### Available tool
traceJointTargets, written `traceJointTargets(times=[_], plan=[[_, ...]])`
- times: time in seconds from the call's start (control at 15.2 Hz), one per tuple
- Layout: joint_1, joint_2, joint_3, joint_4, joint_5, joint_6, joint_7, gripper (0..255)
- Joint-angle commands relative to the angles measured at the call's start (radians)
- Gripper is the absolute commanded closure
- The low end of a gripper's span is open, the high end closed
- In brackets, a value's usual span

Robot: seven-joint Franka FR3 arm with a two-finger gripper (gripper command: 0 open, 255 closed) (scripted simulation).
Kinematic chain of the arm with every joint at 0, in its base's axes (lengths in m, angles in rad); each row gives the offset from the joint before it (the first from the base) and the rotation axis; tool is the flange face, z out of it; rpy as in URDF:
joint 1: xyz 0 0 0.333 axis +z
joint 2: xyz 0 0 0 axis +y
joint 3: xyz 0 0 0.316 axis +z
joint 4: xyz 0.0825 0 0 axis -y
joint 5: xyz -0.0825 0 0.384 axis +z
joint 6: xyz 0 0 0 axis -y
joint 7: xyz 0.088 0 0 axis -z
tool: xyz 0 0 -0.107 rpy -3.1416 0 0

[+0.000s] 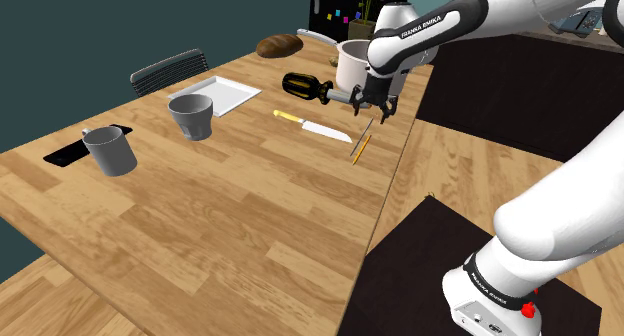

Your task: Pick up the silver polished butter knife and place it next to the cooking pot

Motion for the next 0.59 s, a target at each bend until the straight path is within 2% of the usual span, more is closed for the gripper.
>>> traceJointTargets(times=[0.0,0.07,0.53], plan=[[0.002,-0.027,0.002,0.03,0.01,-0.058,-0.004,0],[0.002,-0.039,0.002,0.044,0.014,-0.083,-0.007,0],[0.002,-0.039,0.002,0.044,0.014,-0.083,-0.007,0]])
